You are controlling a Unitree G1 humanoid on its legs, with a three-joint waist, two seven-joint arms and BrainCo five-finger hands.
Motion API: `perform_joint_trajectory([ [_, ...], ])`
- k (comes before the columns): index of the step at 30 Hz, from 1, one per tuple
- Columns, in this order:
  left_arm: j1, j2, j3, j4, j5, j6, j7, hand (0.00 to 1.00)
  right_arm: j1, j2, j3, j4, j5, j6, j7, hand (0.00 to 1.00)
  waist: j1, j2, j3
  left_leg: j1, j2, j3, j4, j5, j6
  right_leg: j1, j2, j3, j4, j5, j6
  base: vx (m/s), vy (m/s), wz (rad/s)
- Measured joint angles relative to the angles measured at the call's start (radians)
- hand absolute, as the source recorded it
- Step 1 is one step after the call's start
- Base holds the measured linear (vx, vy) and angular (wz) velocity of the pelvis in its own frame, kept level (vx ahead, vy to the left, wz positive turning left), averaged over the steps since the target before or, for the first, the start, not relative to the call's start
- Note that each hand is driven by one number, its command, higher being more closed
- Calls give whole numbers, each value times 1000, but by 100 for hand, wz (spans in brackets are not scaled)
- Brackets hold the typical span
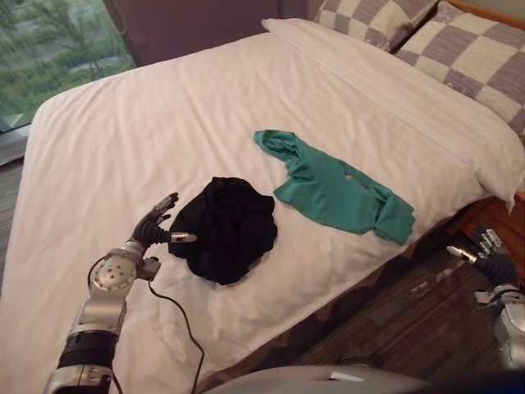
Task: Tidy the bed and pick cloth on bed and put in laundry
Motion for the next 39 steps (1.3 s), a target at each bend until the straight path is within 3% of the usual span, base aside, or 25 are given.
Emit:
perform_joint_trajectory([
  [5,-138,4,-110,81,66,12,62,0,-66,0,38,-59,16,0,-10,0,-1,-15,69,-80,1,39,5,22,9,-111,9,49,33,21,-2,-64,-6,-21],
  [10,-289,-13,-179,169,204,28,206,0,-157,-9,41,-152,62,-4,-30,0,-4,-26,177,-165,6,93,24,35,18,-221,14,94,54,47,-1,-22,-23,-20],
  [11,-313,-22,-180,183,249,33,252,100,-162,-9,43,-181,77,-5,-40,0,-3,-24,189,-188,16,101,46,23,17,-241,14,100,63,47,-1,16,-37,-7],
  [13,-336,-34,-179,202,304,44,318,100,-173,-10,63,-224,86,-15,-49,0,4,-31,222,-210,33,116,95,-5,12,-251,15,115,70,47,-1,31,-31,-11],
  [19,-347,-95,-160,226,314,54,480,100,-223,-46,72,-260,86,-46,-91,0,19,-33,229,-308,88,132,251,-90,9,-300,21,120,84,47,1,20,-21,-7],
  [23,-369,-98,-146,237,212,39,494,100,-251,-101,71,-298,57,-42,-145,0,28,-31,239,-346,116,129,332,-138,8,-309,25,118,90,48,2,11,8,-2],
  [27,-370,-98,-108,210,74,-64,430,100,-260,-133,71,-377,-42,20,-183,0,31,-32,279,-387,124,78,372,-147,16,-311,22,77,102,46,4,19,-2,26],
  [31,-283,-128,-81,59,-44,-86,309,100,-270,-133,73,-378,-107,94,-222,0,66,-32,281,-425,126,19,387,-143,19,-309,19,19,103,43,8,63,-26,41],
  [36,-141,-147,-23,-72,-95,-86,177,100,-307,-137,73,-335,-131,166,-263,0,85,-32,282,-432,117,-53,382,-129,22,-282,17,-46,100,43,8,75,-20,38],
  [39,-82,-181,31,-92,-94,-87,131,100,-337,-181,70,-241,-135,204,-280,0,91,-32,282,-432,99,-90,358,-111,26,-255,13,-73,73,43,8,45,-4,39],
])
